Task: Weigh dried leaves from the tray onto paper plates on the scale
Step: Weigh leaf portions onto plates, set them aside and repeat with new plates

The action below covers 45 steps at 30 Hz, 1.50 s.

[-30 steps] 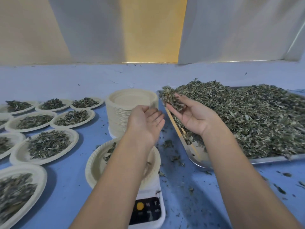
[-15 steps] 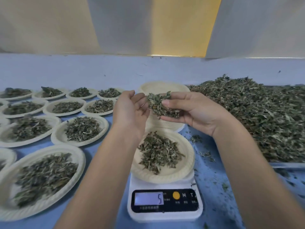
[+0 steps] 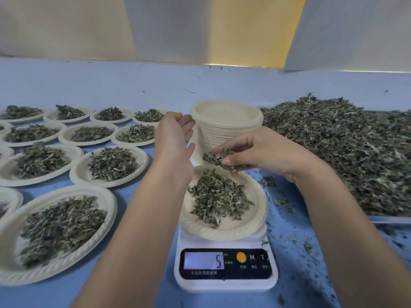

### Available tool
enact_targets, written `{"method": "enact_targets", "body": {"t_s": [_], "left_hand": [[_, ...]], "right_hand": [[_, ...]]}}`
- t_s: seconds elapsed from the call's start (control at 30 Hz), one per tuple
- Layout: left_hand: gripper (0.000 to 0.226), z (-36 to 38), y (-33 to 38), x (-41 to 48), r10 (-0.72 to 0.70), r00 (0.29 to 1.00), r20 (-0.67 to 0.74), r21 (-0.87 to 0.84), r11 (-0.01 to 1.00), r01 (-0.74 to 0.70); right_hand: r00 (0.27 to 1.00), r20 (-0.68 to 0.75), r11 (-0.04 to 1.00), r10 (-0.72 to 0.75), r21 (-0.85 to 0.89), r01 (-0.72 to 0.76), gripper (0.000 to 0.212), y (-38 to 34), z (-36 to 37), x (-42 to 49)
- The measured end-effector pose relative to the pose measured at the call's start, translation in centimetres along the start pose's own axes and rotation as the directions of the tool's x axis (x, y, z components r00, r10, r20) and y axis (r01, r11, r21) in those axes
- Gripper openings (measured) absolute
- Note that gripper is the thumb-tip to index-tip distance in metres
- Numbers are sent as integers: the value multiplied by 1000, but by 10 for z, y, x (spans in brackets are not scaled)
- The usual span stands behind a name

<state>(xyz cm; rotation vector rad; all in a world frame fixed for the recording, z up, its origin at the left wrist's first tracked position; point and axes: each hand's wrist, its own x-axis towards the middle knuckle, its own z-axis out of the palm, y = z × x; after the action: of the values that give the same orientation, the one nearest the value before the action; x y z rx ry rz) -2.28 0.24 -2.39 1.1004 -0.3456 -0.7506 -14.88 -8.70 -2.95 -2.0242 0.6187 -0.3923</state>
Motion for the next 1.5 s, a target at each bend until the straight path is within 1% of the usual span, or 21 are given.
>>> {"method": "enact_targets", "body": {"t_s": [0.07, 0.13, 0.23, 0.3, 0.43, 0.57, 0.67, 0.77, 0.9, 1.1, 1.23, 1.3, 1.37, 1.5], "left_hand": [[38, -1, 0, 1, 2, 1000, -7, 1, 1000, -2], [37, -1, 0, 1, 2, 1000, -15, 2, 1000, -2], [36, -1, 0, 1, 0, 1000, -15, 8, 1000, 0], [36, -1, 0, 1, 3, 1000, -20, 17, 1000, -3], [36, 0, -1, 2, 8, 1000, -18, 31, 999, -8], [35, -2, -3, 3, 12, 1000, -29, 47, 999, -11], [35, -2, -4, 4, -1, 1000, -28, 37, 999, 2], [34, -2, -5, 5, -44, 999, -1, -21, 999, 44], [35, -2, -4, 4, -105, 993, 51, -119, 987, 111], [34, 2, -4, 3, -127, 984, 128, -156, 977, 146], [34, 3, -5, 2, -127, 978, 166, -167, 974, 155], [34, 2, -6, 3, -125, 979, 161, -170, 974, 152], [34, 2, -6, 4, -129, 980, 154, -176, 972, 155], [33, 0, -6, 5, -136, 978, 157, -184, 969, 165]], "right_hand": [[1000, 2, 996, -30, -85, 30, 27, -1, 2, 0], [999, 37, 986, -32, -160, 38, 27, -2, 4, -1], [987, 153, 964, 50, -268, -7, 28, -2, 7, -3], [977, 199, 953, 77, -304, -13, 26, -3, 9, -4], [991, 125, 975, 43, -221, -15, 31, -3, 8, -2], [1000, 16, 992, -15, -122, 17, 20, -2, 7, -2], [997, -63, 992, -42, -121, 34, 17, 0, 6, 0], [994, -96, 993, -51, -112, 40, 11, 1, 5, 1], [991, -108, 993, -75, -96, 65, 7, 2, 6, 2], [995, -78, 993, -68, -100, 60, 9, 1, 7, 2], [995, -78, 994, -65, -97, 57, 2, 1, 7, 2], [994, -82, 991, -75, -114, 65, 8, 1, 6, 2], [994, -57, 988, -88, -133, 80, 13, 0, 6, 1], [994, 83, 972, -75, -218, 91, 27, -1, 8, -2]]}}
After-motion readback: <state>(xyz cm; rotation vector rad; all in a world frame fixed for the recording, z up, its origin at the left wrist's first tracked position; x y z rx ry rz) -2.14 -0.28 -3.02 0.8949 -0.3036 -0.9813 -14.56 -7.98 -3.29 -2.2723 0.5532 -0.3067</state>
